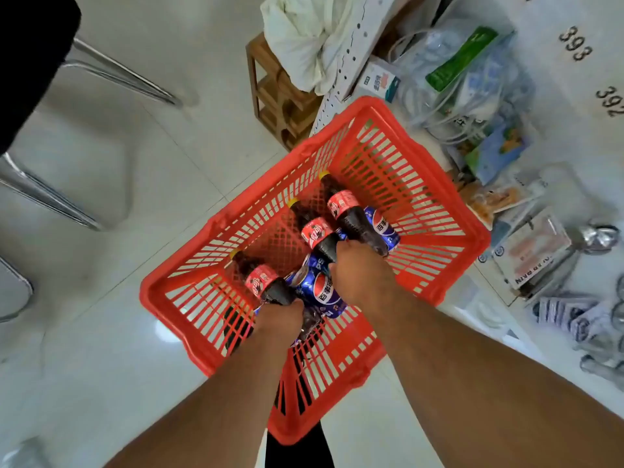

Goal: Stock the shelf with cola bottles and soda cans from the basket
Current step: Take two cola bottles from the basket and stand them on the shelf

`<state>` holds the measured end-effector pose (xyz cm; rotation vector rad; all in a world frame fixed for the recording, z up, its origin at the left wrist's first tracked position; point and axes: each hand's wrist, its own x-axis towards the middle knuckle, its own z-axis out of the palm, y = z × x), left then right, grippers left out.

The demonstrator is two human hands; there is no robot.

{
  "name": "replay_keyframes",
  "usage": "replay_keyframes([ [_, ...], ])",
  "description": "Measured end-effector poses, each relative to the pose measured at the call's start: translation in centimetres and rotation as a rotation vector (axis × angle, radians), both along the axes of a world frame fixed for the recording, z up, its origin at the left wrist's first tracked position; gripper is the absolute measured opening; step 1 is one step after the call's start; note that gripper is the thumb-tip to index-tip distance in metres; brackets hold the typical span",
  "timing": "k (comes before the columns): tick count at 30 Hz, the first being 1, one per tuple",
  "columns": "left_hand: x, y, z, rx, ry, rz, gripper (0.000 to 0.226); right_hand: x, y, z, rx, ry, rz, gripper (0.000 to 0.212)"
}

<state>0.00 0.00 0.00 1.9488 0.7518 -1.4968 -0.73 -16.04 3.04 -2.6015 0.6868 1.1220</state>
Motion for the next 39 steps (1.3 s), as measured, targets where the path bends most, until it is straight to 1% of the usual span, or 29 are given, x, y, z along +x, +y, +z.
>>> replay_keyframes([
  [1,-0.3,-0.1,-0.6,0.000,0.012,0.063,0.023,0.2,0.0,-0.5,-0.014,0.016,0.002,0.039],
  [4,-1.0,0.3,-1.9,0.008,0.098,0.301,0.031,1.0,0.3,-1.5,-0.064,0.036,-0.002,0.038],
  [6,-1.4,0.5,-2.6,-0.001,0.150,0.413,0.032,1.6,0.6,-2.0,-0.094,0.052,0.004,0.040],
  [9,-1.4,0.5,-3.3,-0.028,0.176,0.491,0.037,2.3,0.7,-2.8,-0.144,0.061,0.005,0.043],
  [12,-1.5,0.4,-3.7,-0.045,0.183,0.549,0.040,3.0,0.6,-3.9,-0.151,0.079,-0.073,0.051],
  [14,-1.6,0.4,-3.9,-0.031,0.176,0.577,0.043,3.3,0.5,-4.5,-0.120,0.134,-0.134,0.054],
  [17,-1.7,0.5,-4.4,-0.015,0.164,0.626,0.052,3.3,0.6,-5.5,-0.046,0.224,-0.222,0.050],
  [20,-1.5,0.5,-4.4,0.010,0.130,0.601,0.047,3.1,0.7,-5.9,-0.045,0.201,-0.295,0.058],
  [22,-1.2,0.4,-4.0,0.014,0.110,0.583,0.050,2.9,0.4,-5.8,-0.023,0.192,-0.366,0.068],
  [23,-1.1,0.5,-3.7,0.005,0.090,0.582,0.054,2.8,0.2,-5.4,-0.003,0.191,-0.407,0.072],
  [25,-0.8,0.5,-2.4,-0.023,0.075,0.566,0.069,2.6,-0.1,-4.4,0.021,0.183,-0.504,0.078],
  [27,-0.6,0.5,-0.6,-0.037,0.052,0.506,0.078,2.0,-0.2,-2.8,0.038,0.172,-0.543,0.083],
  [28,-0.4,0.4,0.7,-0.040,0.036,0.450,0.076,1.6,-0.3,-1.9,0.052,0.164,-0.551,0.084],
  [30,-0.1,0.5,4.2,-0.053,-0.027,0.321,0.060,0.8,-0.4,0.5,0.109,0.124,-0.593,0.082],
  [34,0.6,1.1,11.6,-0.108,-0.153,0.149,0.035,-1.3,-0.5,7.3,0.274,0.012,-0.776,0.076],
  [35,0.8,1.2,13.0,-0.119,-0.192,0.117,0.032,-1.9,-0.4,8.6,0.306,-0.026,-0.807,0.076],
  [37,1.7,1.2,17.3,-0.165,-0.279,0.006,0.042,-3.3,-0.5,12.9,0.334,-0.144,-0.863,0.082],
  [38,2.1,1.3,19.5,-0.196,-0.314,-0.036,0.047,-4.1,-0.4,15.4,0.338,-0.203,-0.897,0.080],
  [39,2.6,1.2,21.8,-0.227,-0.343,-0.076,0.046,-4.8,-0.2,18.1,0.334,-0.262,-0.921,0.073],
])
